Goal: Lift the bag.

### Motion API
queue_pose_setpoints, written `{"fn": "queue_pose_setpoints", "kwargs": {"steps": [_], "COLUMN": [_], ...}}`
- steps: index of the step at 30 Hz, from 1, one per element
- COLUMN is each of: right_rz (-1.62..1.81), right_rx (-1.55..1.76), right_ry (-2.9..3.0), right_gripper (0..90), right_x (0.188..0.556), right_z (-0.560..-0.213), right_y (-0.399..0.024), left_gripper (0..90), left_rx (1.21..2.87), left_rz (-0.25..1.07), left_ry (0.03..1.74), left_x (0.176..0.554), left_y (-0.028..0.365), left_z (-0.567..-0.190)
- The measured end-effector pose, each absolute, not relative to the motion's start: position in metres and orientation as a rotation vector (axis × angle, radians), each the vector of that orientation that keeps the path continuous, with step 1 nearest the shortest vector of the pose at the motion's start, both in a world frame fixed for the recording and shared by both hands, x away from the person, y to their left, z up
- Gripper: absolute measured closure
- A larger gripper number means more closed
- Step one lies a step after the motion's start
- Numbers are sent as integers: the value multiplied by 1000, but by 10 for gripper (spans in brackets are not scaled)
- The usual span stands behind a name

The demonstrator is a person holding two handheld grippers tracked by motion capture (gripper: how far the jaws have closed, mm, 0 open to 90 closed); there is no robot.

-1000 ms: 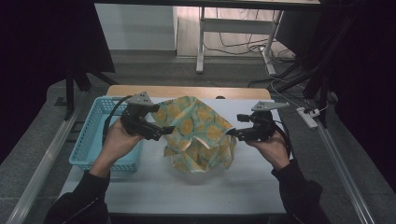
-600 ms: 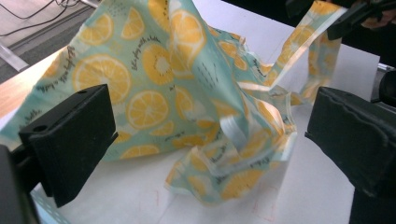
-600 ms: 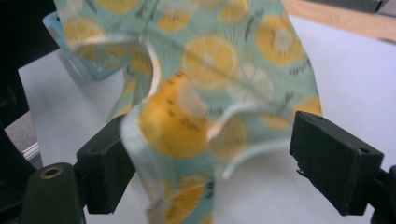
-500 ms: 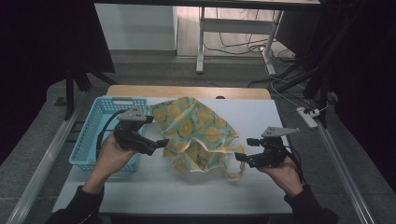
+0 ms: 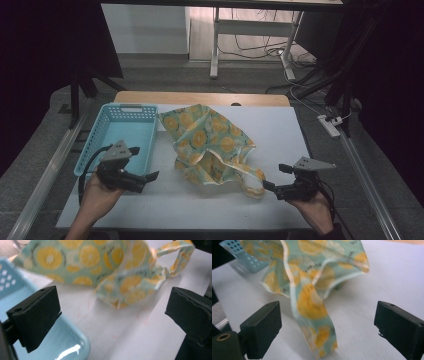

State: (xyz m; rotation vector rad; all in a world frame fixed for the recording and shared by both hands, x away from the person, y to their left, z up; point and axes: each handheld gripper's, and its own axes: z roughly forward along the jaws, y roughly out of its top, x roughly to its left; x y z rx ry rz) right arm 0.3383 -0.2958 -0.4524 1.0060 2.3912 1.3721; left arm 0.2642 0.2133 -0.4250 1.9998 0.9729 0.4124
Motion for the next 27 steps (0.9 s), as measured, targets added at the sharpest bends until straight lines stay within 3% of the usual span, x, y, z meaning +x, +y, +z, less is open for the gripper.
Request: {"fn": "queue_pose_setpoints", "kwargs": {"steps": [14,27], "right_rz": [1269,1193], "right_rx": [1132,1174], "right_ry": [2294,2261], "right_gripper": [0,0], "right_x": [304,290], "right_z": [-488,-494], "right_y": [-321,-329], "left_gripper": [0,0], "left_rx": [1911,1974], "left_rz": [433,452], "left_ry": [1204,1339], "left_x": [198,190], "left_y": [256,263], "left_z": [-496,-519]}}
